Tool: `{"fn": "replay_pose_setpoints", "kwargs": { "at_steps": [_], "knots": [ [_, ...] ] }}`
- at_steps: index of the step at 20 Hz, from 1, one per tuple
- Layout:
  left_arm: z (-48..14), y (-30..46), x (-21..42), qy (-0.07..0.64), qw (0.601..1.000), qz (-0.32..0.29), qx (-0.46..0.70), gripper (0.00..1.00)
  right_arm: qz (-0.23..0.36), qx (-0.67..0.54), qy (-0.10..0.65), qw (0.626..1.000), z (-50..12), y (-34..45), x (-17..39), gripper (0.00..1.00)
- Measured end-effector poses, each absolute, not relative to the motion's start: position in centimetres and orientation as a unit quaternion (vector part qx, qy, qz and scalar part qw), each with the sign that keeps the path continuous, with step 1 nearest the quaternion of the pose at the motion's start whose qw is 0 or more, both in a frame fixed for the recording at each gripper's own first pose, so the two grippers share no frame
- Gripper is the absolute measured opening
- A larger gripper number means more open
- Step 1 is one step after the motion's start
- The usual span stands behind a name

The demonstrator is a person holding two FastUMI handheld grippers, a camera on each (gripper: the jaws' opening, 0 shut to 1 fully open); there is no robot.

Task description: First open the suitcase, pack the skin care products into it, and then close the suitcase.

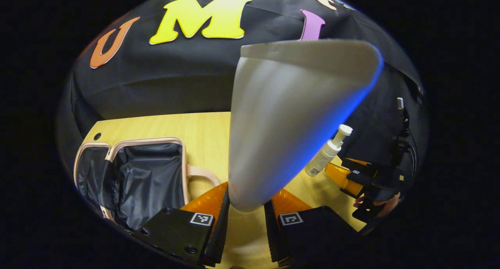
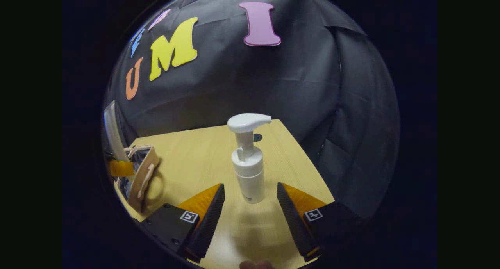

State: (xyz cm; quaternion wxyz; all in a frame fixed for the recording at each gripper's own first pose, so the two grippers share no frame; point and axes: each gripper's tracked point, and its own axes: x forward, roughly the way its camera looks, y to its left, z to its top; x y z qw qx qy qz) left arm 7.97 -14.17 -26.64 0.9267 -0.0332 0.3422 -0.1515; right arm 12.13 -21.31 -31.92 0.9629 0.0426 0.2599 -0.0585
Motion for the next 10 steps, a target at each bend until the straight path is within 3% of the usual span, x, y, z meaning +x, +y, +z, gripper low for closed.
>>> {"fn": "replay_pose_setpoints", "kwargs": {
  "at_steps": [4,10],
  "knots": [
    [-26.1,-9.7,6.0,0.352,0.929,-0.102,-0.041,0.47,-0.061,0.027,0.270,0.961,-34.6,-21.3,15.0,0.80],
    [-26.0,-5.0,4.0,0.356,0.932,-0.067,-0.021,0.47,-0.071,0.002,0.283,0.957,-37.1,-22.1,16.2,0.59]
  ]
}}
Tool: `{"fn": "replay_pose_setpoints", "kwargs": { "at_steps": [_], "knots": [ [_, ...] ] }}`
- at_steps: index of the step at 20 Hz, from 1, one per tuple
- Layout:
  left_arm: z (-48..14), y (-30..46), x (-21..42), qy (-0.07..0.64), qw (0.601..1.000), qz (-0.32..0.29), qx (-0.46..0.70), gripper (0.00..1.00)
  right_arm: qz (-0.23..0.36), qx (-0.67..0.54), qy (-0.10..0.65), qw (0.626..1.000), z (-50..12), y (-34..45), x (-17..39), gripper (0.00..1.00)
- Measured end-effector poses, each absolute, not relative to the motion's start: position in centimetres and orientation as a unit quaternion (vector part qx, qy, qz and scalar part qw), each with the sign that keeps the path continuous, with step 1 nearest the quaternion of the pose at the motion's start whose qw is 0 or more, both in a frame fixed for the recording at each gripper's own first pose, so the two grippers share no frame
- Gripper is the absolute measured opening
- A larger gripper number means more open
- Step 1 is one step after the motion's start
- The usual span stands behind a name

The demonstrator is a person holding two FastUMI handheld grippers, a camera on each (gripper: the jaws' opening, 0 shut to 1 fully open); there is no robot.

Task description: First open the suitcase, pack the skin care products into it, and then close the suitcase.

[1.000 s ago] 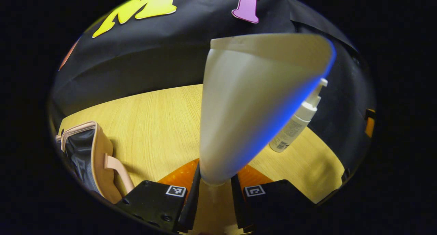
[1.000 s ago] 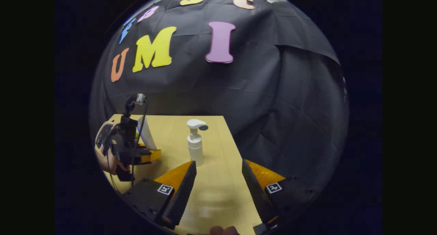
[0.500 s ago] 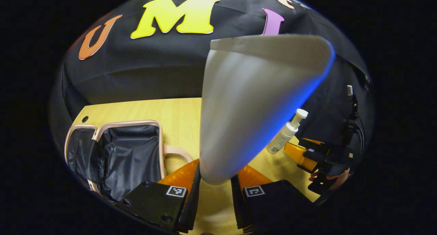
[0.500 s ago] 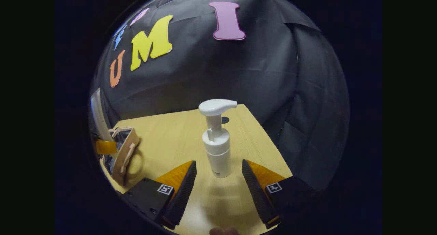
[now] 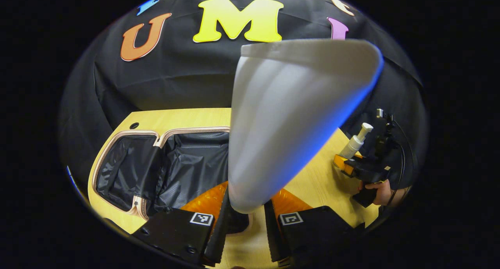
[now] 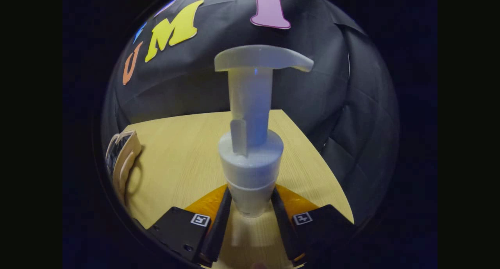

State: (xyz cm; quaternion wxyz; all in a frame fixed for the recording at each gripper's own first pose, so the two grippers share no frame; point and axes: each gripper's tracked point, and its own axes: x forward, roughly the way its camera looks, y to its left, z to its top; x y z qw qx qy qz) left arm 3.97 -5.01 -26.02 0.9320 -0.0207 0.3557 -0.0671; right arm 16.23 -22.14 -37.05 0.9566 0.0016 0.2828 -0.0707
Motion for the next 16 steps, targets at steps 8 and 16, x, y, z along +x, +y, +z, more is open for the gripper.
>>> {"fn": "replay_pose_setpoints", "kwargs": {
  "at_steps": [8,16],
  "knots": [
    [-25.5,3.7,2.5,0.353,0.934,-0.029,-0.041,0.47,-0.052,-0.002,0.292,0.955,-32.9,-20.7,13.2,0.49],
    [-33.8,8.4,4.4,0.427,0.896,-0.066,-0.101,0.46,0.019,0.018,0.265,0.964,-19.8,-13.8,6.1,0.48]
  ]
}}
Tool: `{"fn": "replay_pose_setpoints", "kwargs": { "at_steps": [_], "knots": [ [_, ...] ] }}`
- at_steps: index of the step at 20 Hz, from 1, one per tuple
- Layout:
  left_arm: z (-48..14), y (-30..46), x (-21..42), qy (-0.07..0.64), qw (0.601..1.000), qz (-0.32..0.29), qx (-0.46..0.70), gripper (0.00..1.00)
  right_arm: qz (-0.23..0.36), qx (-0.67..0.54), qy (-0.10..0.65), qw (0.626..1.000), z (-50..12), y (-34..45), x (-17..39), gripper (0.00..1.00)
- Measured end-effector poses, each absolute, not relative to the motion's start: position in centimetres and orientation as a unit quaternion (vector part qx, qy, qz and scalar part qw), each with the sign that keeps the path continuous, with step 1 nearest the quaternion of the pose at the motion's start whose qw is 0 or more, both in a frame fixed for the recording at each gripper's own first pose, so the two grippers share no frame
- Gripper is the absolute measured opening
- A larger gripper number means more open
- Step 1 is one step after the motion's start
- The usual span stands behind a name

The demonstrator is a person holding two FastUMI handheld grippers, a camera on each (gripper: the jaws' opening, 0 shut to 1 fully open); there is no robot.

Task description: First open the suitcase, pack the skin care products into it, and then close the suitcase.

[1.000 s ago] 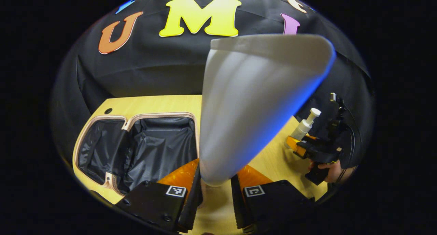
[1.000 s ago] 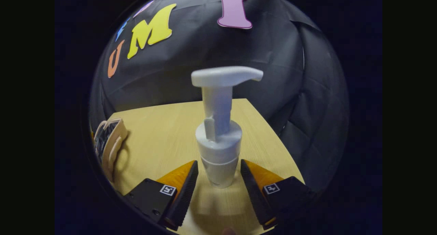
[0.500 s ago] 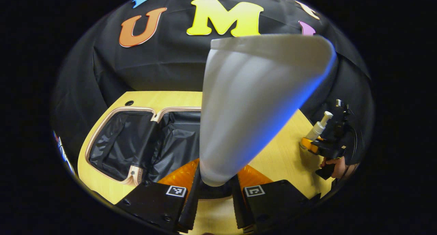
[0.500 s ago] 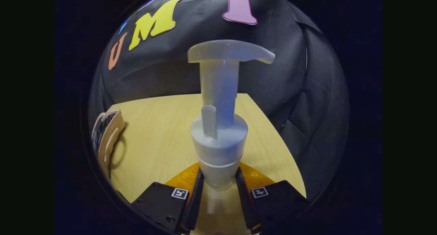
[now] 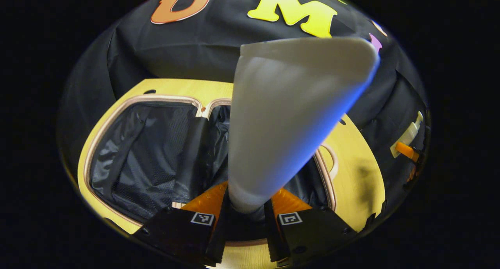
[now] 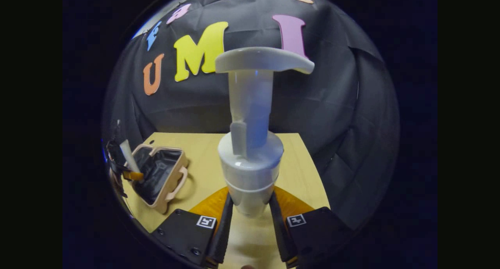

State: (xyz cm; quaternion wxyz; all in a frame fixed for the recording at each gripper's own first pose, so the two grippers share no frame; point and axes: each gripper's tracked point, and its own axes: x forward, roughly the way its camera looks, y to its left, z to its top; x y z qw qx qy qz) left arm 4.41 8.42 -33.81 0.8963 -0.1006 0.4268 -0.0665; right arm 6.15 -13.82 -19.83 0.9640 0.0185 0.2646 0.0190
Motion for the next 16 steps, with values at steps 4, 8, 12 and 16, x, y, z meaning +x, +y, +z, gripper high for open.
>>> {"fn": "replay_pose_setpoints", "kwargs": {
  "at_steps": [4,8,12,16],
  "knots": [
    [-37.5,8.6,5.1,0.494,0.857,-0.049,-0.139,0.45,0.008,0.034,0.248,0.968,-15.5,-13.1,2.5,0.46],
    [-38.7,8.2,4.3,0.572,0.807,-0.039,-0.139,0.44,0.006,0.041,0.245,0.969,-14.6,-13.6,1.5,0.48],
    [-39.8,8.5,5.0,0.631,0.763,-0.029,-0.137,0.44,0.008,0.045,0.233,0.971,-14.2,-13.7,0.5,0.48],
    [-39.6,8.1,4.8,0.642,0.759,-0.016,-0.103,0.49,0.033,0.027,0.249,0.968,-15.3,-11.7,-0.7,0.48]
  ]
}}
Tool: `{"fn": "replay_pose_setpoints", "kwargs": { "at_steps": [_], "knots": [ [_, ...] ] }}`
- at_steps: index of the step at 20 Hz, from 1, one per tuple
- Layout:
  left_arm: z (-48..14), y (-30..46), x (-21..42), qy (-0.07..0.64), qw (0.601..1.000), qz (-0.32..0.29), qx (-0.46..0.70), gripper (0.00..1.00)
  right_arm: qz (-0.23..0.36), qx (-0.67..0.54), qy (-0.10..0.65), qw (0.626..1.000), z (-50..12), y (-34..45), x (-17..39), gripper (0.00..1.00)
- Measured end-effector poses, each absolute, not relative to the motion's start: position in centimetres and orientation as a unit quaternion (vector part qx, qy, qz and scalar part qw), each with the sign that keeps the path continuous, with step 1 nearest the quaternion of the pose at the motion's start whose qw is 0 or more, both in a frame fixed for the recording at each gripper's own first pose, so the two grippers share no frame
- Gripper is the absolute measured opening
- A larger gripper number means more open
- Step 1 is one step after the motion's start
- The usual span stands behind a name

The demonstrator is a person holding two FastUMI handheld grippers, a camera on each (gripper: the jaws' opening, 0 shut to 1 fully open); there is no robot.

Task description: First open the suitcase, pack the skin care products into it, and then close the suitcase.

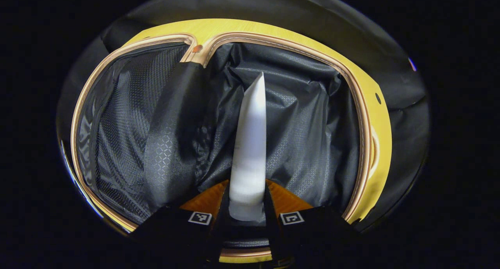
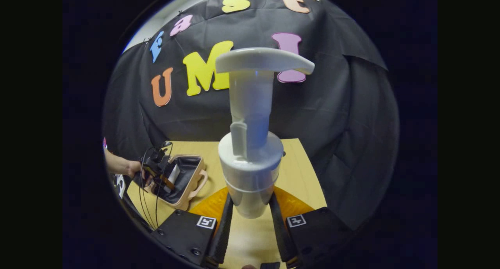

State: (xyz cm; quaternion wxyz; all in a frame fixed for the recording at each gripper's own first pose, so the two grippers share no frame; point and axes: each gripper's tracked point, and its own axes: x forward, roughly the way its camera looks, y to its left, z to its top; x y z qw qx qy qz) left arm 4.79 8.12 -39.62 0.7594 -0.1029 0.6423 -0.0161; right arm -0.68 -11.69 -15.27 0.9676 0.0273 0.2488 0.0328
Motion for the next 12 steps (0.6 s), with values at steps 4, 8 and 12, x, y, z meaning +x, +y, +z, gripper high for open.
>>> {"fn": "replay_pose_setpoints", "kwargs": {
  "at_steps": [4,8,12],
  "knots": [
    [-38.1,6.9,4.2,0.608,0.782,-0.005,-0.140,0.91,0.089,0.010,0.263,0.961,-16.0,-6.3,-1.1,0.48],
    [-33.7,6.9,2.5,0.535,0.832,-0.032,-0.145,0.98,0.142,-0.008,0.272,0.952,-15.9,-0.8,0.1,0.48],
    [-26.3,8.8,-1.6,0.409,0.896,-0.061,-0.161,0.98,0.216,0.008,0.333,0.918,-17.5,8.8,3.2,0.48]
  ]
}}
